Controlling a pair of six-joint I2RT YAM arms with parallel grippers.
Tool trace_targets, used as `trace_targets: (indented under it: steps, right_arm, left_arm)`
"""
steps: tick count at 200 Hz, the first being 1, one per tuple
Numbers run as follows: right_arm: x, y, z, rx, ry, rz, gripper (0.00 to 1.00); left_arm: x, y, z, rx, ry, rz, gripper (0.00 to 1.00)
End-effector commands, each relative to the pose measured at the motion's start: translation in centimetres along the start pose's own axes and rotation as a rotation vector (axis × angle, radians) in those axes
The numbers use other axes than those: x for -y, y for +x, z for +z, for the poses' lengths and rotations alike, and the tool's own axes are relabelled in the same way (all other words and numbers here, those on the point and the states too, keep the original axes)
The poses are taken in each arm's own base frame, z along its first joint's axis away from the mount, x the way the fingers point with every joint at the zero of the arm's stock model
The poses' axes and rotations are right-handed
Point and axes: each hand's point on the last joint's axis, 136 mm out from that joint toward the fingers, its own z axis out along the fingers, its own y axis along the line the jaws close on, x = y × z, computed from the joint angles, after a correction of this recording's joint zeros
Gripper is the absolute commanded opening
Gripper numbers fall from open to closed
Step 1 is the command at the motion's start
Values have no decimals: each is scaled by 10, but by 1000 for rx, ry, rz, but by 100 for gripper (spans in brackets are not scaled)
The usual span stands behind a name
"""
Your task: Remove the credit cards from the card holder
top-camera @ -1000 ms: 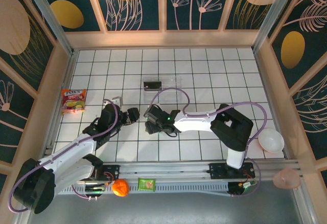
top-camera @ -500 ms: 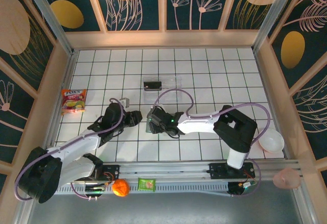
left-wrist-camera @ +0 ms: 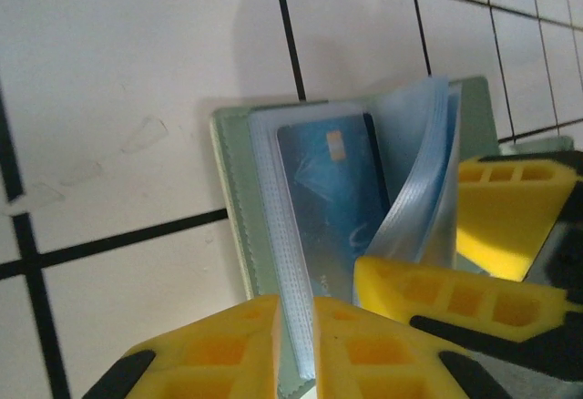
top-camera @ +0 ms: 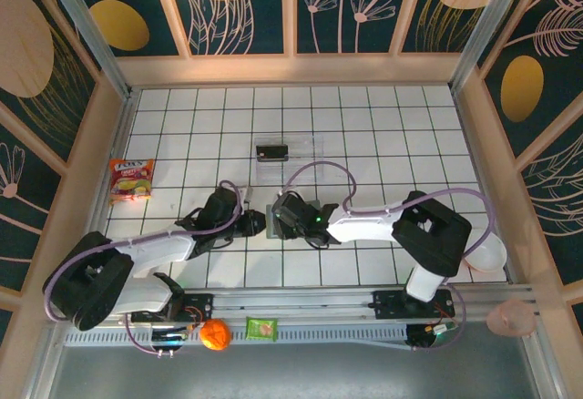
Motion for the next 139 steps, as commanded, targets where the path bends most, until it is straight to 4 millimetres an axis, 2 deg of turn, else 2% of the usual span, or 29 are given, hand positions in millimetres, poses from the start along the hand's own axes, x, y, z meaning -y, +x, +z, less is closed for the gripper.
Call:
trace_targets:
  steps: [1, 55, 79, 119, 139]
  right_arm:
    - [0, -7, -7, 35, -27, 31, 48]
    - [1, -6, -10, 41, -48, 39, 45]
    - [1, -5, -10, 41, -51, 41, 44]
    - [1, -4, -10, 40, -54, 43, 44]
    - [1, -4, -10, 40, -53, 47, 44]
  left_arm:
    - [19, -4, 4, -9, 61, 23, 16]
    - [38, -9, 6, -7, 102, 51, 5]
    - [32, 0, 16, -46, 86, 46, 0]
    - [26, 6, 27, -74, 60, 43, 0]
    - [15, 7, 30, -80, 3, 44, 0]
